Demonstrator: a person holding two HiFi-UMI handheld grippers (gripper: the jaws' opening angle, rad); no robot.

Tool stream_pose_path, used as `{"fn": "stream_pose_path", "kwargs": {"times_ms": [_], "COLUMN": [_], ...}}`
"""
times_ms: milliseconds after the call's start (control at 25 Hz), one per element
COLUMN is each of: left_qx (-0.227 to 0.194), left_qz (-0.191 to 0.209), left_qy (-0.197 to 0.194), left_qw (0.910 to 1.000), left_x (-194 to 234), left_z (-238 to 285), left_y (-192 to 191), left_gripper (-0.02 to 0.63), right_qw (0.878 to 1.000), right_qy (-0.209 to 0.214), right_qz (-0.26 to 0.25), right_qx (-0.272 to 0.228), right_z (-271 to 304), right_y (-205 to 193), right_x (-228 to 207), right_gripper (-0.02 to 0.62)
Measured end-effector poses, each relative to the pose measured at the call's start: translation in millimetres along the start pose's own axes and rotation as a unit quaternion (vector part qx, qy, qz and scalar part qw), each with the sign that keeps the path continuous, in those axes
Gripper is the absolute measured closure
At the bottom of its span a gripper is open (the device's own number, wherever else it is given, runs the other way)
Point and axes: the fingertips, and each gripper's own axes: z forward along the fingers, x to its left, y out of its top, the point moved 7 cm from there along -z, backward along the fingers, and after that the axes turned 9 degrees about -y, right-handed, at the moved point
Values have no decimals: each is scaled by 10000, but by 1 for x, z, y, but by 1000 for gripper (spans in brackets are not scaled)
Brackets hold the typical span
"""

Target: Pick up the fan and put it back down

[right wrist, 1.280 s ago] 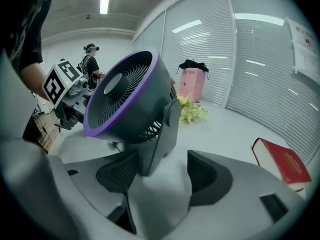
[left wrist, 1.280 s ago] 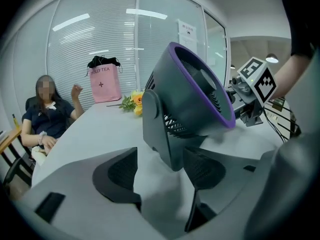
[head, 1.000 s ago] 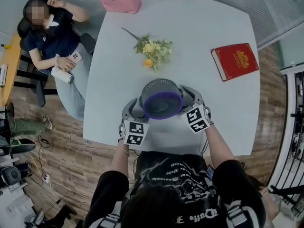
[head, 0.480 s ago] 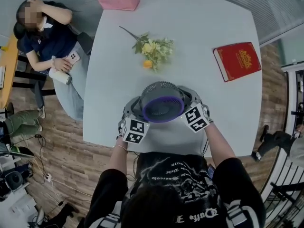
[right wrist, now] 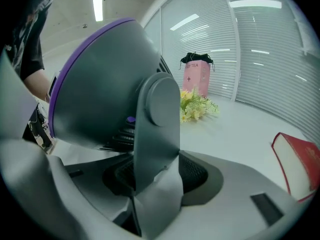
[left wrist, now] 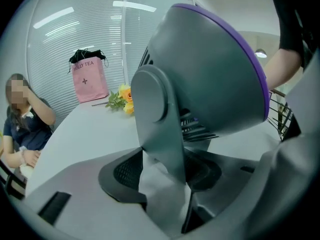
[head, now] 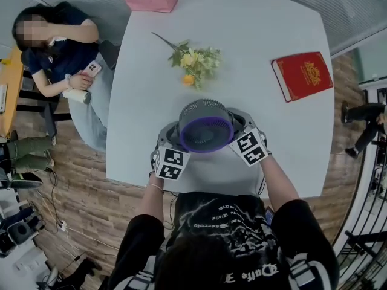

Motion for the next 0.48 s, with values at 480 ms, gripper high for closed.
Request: {"fn": "stream_pose_path", "kwargs": {"times_ms": [480], "left_qx": [-384], "left_qz": [150], "left_qy": [-95], "left_qw": [9991], "left_x": [-16], "left_z": [-37], "left_y": [23], "left_gripper": [368], "right_qw": [9996], "right_qy": [-155], "right_qz": [128], "right_qx": [-219], "right_z": [-44], "right_y": [23], "right_x": [8], "right_gripper": [388]}}
